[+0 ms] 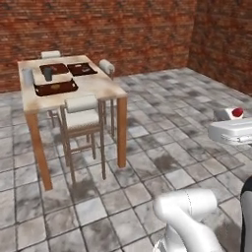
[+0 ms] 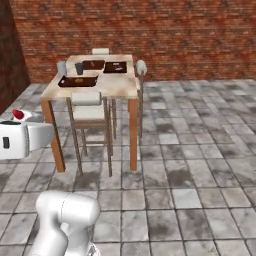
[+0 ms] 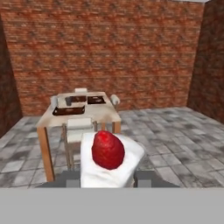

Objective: Take the cakes from the fridge and place them on the empty tray on the dining counter.

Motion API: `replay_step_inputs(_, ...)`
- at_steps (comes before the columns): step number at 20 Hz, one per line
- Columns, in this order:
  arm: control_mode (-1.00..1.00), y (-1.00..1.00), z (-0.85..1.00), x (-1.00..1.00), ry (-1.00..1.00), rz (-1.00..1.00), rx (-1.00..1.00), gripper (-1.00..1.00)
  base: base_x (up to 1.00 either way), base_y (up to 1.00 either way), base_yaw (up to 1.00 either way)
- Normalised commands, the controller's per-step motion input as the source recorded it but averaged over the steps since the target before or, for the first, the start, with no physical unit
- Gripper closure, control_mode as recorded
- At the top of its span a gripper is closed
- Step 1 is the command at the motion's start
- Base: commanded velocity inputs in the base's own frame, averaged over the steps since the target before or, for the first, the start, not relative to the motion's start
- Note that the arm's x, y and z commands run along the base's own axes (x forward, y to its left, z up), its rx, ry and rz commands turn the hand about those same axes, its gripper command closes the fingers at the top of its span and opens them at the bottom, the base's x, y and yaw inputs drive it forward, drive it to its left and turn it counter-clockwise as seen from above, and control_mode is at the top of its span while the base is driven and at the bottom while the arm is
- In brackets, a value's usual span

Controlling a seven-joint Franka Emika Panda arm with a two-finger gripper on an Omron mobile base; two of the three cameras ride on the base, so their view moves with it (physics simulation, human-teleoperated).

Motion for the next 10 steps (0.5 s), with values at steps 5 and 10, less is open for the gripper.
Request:
replay_step_inputs(5,1.00,0.00,0.00,0.00,0.00,0.00,0.00,1.00,1.00,-0.42,0.23)
replay_step_inputs(10,1.00,0.00,0.00,0.00,0.00,0.00,0.00,1.00,1.00,-0.51,0.27)
